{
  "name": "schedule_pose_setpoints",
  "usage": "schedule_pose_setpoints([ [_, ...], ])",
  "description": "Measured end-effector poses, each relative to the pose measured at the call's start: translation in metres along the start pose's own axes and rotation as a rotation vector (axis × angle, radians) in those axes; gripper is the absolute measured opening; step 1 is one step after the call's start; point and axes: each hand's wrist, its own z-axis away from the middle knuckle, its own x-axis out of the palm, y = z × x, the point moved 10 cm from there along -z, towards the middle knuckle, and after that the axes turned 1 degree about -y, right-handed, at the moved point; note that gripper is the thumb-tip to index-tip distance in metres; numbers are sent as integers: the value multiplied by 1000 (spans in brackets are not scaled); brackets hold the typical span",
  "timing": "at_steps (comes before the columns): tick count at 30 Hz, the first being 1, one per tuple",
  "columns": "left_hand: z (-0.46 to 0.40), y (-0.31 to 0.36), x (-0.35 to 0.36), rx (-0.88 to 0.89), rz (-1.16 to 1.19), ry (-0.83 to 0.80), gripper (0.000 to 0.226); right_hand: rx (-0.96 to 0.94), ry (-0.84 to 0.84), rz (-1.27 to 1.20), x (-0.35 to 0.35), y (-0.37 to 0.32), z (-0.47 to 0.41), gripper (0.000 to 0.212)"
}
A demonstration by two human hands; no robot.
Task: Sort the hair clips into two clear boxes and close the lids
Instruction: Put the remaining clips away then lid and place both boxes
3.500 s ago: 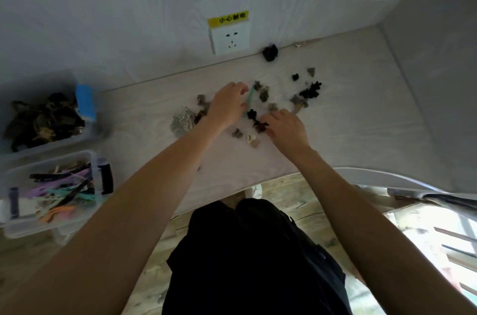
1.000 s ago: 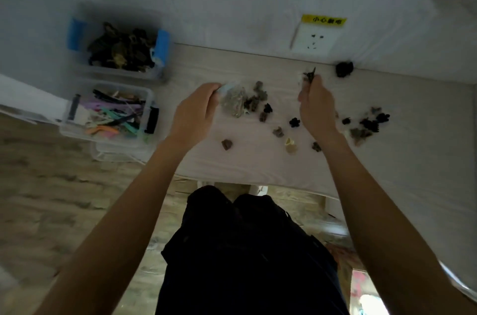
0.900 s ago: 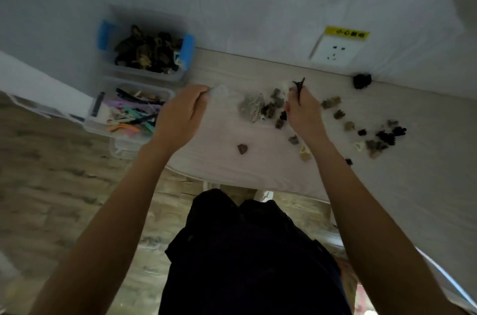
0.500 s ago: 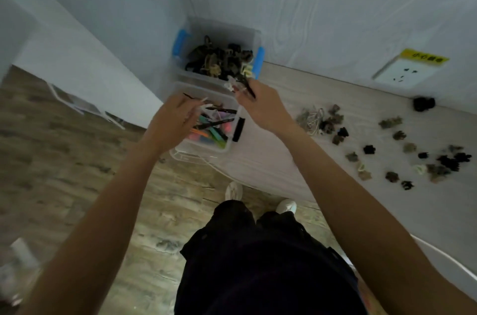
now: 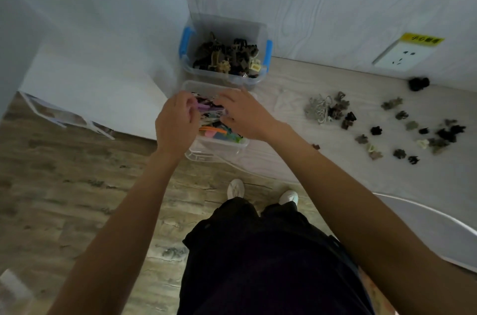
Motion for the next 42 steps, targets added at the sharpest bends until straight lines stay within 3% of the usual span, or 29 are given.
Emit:
schedule_pose_setpoints([
  [6, -2, 96, 4, 193, 310, 15, 23, 210, 325, -279, -53, 50, 77, 30],
  [8, 3, 136, 28, 293, 372, -100, 25, 340, 443, -415, -64, 80, 119, 27],
  [11, 18, 181, 95, 329, 330, -420, 40, 620, 529, -489, -57, 140, 190, 27],
  [14, 44, 192, 168, 343, 10, -679, 83, 837, 514, -342, -37, 196, 254, 38],
  [16, 52, 187, 193, 299, -81, -712, 107, 932, 418, -249, -17, 223, 284, 56],
  [19, 51, 184, 214, 275, -46, -675, 122, 1013, 265, -207, 19, 242, 305, 82],
  [22, 37, 188, 232, 242, 47, -655, 116, 1062, 256, -240, 37, 252, 300, 90],
  [24, 27, 191, 242, 182, 120, -645, 103, 1062, 276, -272, 40, 254, 284, 84],
  [30, 27, 242, 274, 172, 207, -502, 65, 753, 388, -369, 12, 254, 261, 65],
  [35, 35, 277, 296, 238, 144, -474, 59, 937, 618, -237, -35, 338, 366, 49],
  [38, 35, 286, 292, 289, 131, -435, 59, 1080, 584, -150, -40, 395, 414, 49],
  [42, 43, 260, 272, 218, 157, -334, 58, 1044, 574, -292, -32, 413, 405, 41],
])
